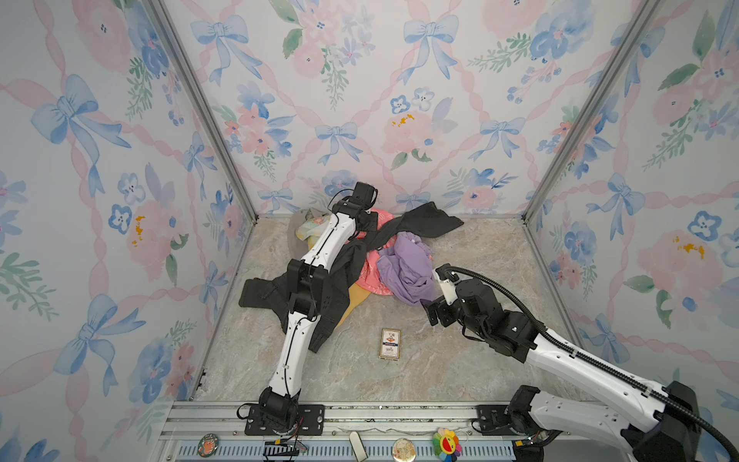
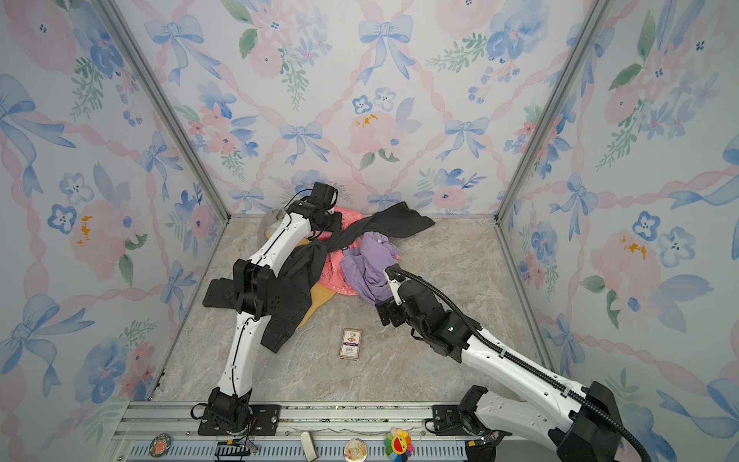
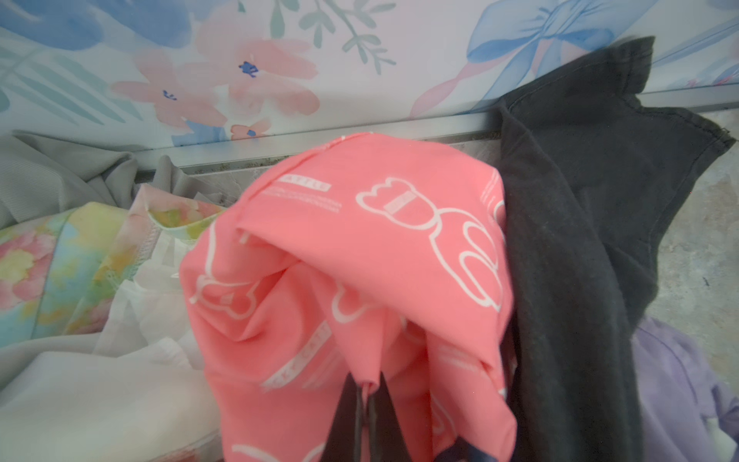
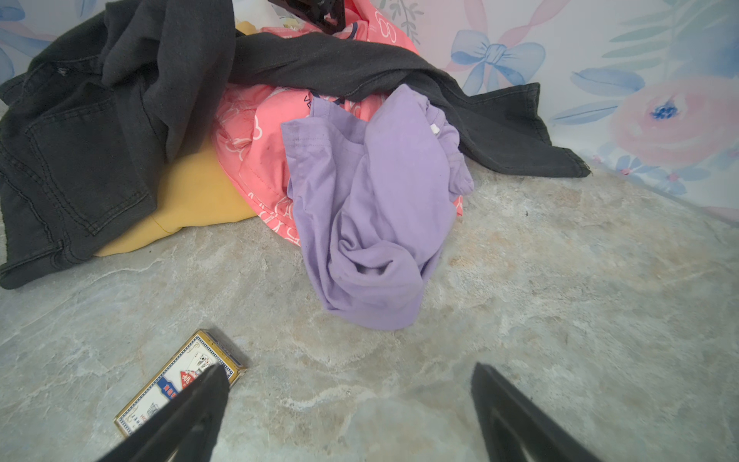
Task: Pick out a specific cloth from the pile
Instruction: 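Close the left gripper on the pink bear-print garment, then lift the pink garment up out of the pile with the left gripper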
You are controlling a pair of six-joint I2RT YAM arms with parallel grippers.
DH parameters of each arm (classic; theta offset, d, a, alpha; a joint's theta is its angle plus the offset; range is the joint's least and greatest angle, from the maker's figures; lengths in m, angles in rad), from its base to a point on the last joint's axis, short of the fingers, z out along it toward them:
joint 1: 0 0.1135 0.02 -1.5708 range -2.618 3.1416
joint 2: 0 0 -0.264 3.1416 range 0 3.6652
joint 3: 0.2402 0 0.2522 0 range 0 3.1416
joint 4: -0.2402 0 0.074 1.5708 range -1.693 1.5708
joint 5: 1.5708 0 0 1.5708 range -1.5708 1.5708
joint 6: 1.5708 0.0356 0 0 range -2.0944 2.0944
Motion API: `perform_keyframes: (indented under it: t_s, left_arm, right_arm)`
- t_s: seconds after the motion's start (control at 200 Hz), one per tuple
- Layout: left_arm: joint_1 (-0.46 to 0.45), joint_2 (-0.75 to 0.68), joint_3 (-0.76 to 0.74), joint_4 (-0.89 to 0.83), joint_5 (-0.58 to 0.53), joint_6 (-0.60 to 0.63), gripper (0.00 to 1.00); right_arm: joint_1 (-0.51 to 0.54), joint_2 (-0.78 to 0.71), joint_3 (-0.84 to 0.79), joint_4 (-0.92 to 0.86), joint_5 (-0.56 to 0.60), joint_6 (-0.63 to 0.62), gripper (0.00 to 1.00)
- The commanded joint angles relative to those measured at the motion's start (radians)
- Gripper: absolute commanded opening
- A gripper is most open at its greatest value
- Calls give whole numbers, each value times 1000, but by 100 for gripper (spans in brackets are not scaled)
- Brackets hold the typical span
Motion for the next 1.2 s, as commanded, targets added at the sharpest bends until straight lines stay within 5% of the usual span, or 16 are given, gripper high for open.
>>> perform_keyframes:
  t_s: [0.0,0.685,1.195]
  left_arm:
    - [-7,-45,60,18,-6,-23,0]
    - [10,-265,169,179,-83,-60,0]
    - [116,-432,176,351,-4,-132,0]
  right_arm:
    - [12,13,17,-8,26,-1,98]
    - [11,20,47,51,85,20,98]
    - [15,89,175,178,28,-12,98]
